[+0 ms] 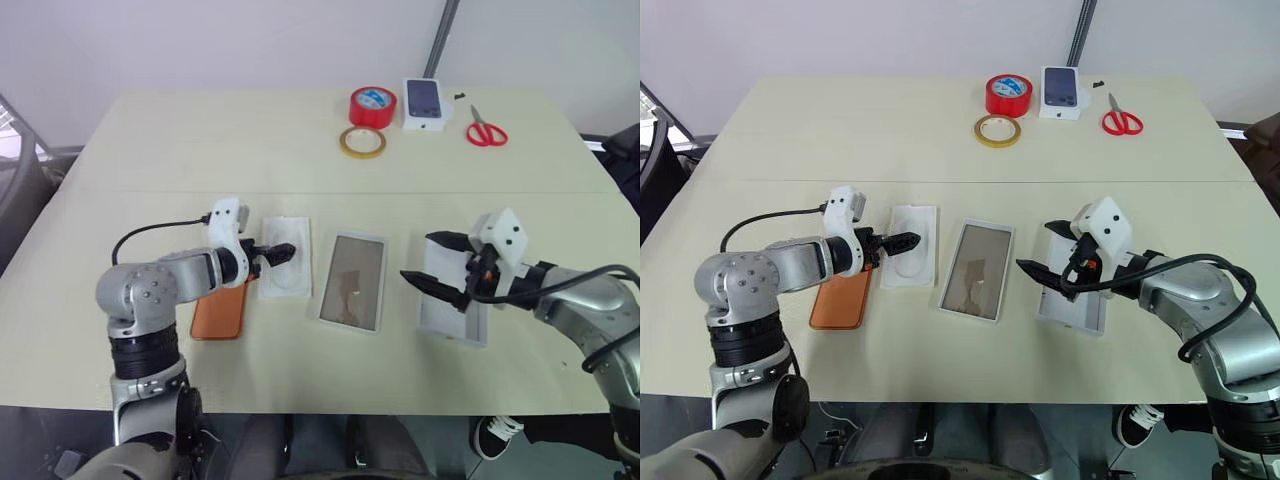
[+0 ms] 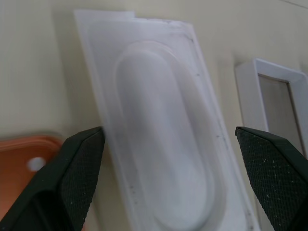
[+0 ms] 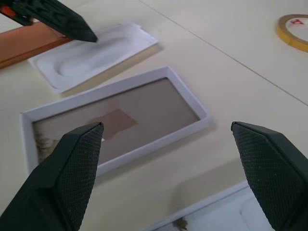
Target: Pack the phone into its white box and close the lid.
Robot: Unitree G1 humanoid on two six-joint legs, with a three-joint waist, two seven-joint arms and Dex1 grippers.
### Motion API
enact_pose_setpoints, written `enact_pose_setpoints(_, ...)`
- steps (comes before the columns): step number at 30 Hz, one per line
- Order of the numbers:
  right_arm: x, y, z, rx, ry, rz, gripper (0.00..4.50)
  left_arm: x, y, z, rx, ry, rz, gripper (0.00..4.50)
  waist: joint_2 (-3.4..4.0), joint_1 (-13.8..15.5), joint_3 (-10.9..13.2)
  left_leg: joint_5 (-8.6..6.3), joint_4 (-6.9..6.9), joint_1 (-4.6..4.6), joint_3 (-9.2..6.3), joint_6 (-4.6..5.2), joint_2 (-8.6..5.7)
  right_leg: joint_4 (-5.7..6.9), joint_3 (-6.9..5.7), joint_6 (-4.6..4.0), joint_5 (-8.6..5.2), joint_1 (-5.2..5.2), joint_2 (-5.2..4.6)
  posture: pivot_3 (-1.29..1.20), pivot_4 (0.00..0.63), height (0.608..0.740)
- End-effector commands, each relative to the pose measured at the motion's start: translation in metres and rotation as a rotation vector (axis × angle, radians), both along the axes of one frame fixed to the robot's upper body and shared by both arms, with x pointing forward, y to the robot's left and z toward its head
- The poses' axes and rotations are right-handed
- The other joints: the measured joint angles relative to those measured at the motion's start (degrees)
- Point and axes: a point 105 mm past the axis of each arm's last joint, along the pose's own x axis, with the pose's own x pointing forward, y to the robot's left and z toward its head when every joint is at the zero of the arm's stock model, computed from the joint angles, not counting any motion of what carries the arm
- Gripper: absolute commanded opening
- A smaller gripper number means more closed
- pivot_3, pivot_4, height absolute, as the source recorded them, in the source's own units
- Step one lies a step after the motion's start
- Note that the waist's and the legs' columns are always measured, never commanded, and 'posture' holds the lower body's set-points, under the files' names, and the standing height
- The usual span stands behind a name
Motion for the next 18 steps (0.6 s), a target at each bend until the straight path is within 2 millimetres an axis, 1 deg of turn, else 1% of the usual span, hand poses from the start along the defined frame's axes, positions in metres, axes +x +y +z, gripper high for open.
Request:
enact_pose_setpoints(1,-0.013,0.014,0.013,-0.013,-0.032,0.106,4.43,0.0,0.002,0.0,0.005,0.034,0.019,4.5,0.0,0.0,0.0,0.0,0.0,0.0,0.0,0.0,0.0,0.0,0.0,0.0,0.0,0.0,0.0,0.0,0.15,0.74)
enact_pose_setpoints(6,-0.021,0.02,0.007,-0.056,-0.008,0.162,4.43,-0.001,-0.001,-0.009,-0.02,0.088,0.033,4.5,-0.01,0.0,0.0,0.0,0.0,0.01,-0.01,0.0,0.0,0.0,0.0,0.0,0.0,0.02,0.01,0.0,0.15,0.74)
enact_pose_setpoints(7,-0.021,0.021,0.005,-0.069,-0.005,0.168,4.48,0.0,0.0,-0.01,-0.017,0.094,0.041,4.26,-0.02,0.0,0.0,0.0,0.0,0.01,-0.01,-0.01,0.0,0.0,0.0,0.0,0.0,0.02,0.01,0.0,0.15,0.74)
enact_pose_setpoints(9,-0.023,0.024,0.002,-0.098,0.004,0.187,4.5,0.001,0.002,-0.012,-0.012,0.102,0.059,3.71,-0.02,0.0,0.0,0.0,0.01,0.01,-0.02,-0.01,0.0,0.0,0.0,0.0,0.0,0.02,0.01,0.0,0.15,0.74)
enact_pose_setpoints(10,-0.024,0.025,0.0,-0.114,0.009,0.197,4.5,0.001,0.002,-0.012,-0.014,0.104,0.067,3.16,-0.02,0.0,0.0,0.01,0.02,0.01,-0.01,-0.01,0.0,0.0,0.0,0.0,0.0,0.02,0.01,0.0,0.15,0.74)
enact_pose_setpoints(12,-0.027,0.03,-0.005,-0.149,0.021,0.223,4.5,0.002,0.004,-0.013,-0.007,0.111,0.081,2.23,-0.02,0.1,0.0,0.01,0.03,0.01,-0.01,-0.01,-0.01,0.0,0.0,0.01,0.0,0.03,0.0,0.0,0.15,0.74)
enact_pose_setpoints(16,-0.029,0.044,-0.013,-0.204,0.049,0.263,4.5,0.006,0.007,-0.015,0.009,0.124,0.099,0.04,-0.03,0.1,0.0,0.01,0.04,0.01,-0.03,-0.02,-0.01,0.0,-0.01,0.01,0.0,0.03,0.0,0.0,0.15,0.74)
enact_pose_setpoints(18,-0.028,0.049,-0.017,-0.227,0.071,0.27,4.5,0.007,0.007,-0.014,0.007,0.127,0.106,0.02,-0.03,0.0,0.0,0.01,0.08,0.01,-0.04,-0.03,-0.01,0.0,-0.01,0.01,0.0,0.04,0.0,0.0,0.15,0.74)
